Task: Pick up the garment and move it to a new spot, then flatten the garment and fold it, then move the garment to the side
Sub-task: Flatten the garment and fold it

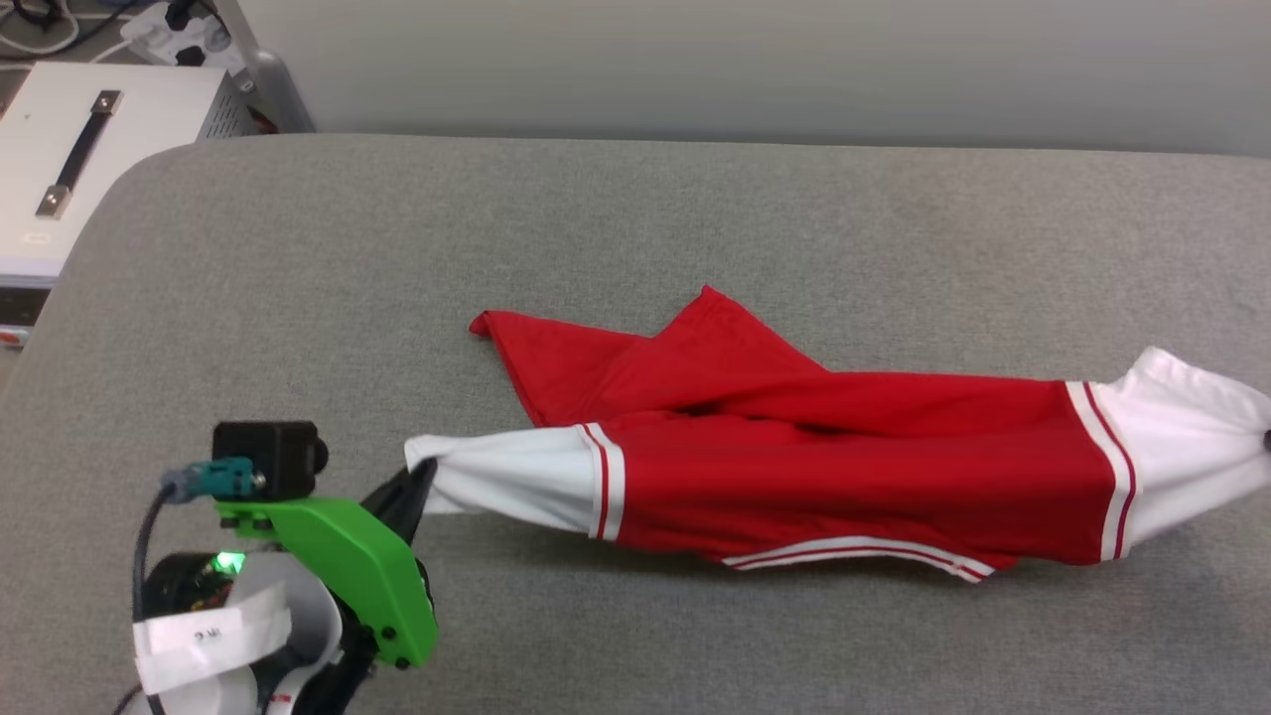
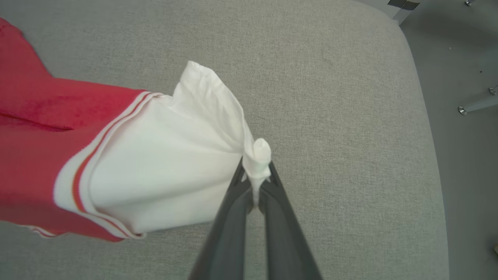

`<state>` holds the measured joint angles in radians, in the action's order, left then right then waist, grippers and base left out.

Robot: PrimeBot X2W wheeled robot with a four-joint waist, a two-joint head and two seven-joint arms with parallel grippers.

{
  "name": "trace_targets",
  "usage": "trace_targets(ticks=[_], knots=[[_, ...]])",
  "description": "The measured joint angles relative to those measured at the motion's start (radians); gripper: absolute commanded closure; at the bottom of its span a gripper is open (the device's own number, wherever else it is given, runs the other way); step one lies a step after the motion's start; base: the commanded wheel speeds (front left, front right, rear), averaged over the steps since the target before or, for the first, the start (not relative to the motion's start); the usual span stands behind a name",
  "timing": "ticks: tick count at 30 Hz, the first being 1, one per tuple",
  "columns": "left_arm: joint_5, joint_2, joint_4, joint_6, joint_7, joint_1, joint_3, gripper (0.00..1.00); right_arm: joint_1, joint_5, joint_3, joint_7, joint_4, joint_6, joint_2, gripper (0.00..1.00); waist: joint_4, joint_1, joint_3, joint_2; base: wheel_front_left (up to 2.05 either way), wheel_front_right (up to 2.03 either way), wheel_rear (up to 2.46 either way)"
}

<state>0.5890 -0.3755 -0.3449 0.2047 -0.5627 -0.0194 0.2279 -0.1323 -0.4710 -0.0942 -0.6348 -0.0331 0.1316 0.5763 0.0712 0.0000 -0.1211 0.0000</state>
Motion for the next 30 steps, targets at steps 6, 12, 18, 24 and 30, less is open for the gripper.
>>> trace_targets(ticks=[6,12,18,24,30], knots=[[0.014,-0.045,-0.053,-0.016,-0.004,-0.098,-0.058,1.00,-0.052,-0.047,-0.036,-0.040,0.074,0.000,0.033,1.00,-0.027,0.0000,0.054,0.0000,0.00,0.00,0.00],[0.031,-0.097,-0.095,-0.026,-0.030,-0.264,-0.125,1.00,-0.189,-0.087,-0.058,-0.048,0.143,0.000,0.039,1.00,-0.074,0.0000,0.100,0.0000,0.00,0.00,0.00],[0.030,-0.137,-0.092,-0.041,-0.046,-0.374,-0.160,1.00,-0.324,-0.107,-0.070,-0.044,0.164,0.000,0.040,1.00,-0.108,0.0000,0.115,0.0000,0.00,0.00,0.00],[0.030,-0.164,-0.067,-0.061,-0.031,-0.487,-0.193,1.00,-0.444,-0.107,-0.064,-0.017,0.161,0.001,0.053,1.00,-0.129,0.0000,0.104,0.0000,0.00,0.00,0.00],[0.030,-0.170,-0.022,-0.082,-0.015,-0.586,-0.194,1.00,-0.542,-0.106,-0.040,0.014,0.128,0.001,0.052,1.00,-0.136,0.0000,0.061,0.0000,0.00,0.00,0.00]])
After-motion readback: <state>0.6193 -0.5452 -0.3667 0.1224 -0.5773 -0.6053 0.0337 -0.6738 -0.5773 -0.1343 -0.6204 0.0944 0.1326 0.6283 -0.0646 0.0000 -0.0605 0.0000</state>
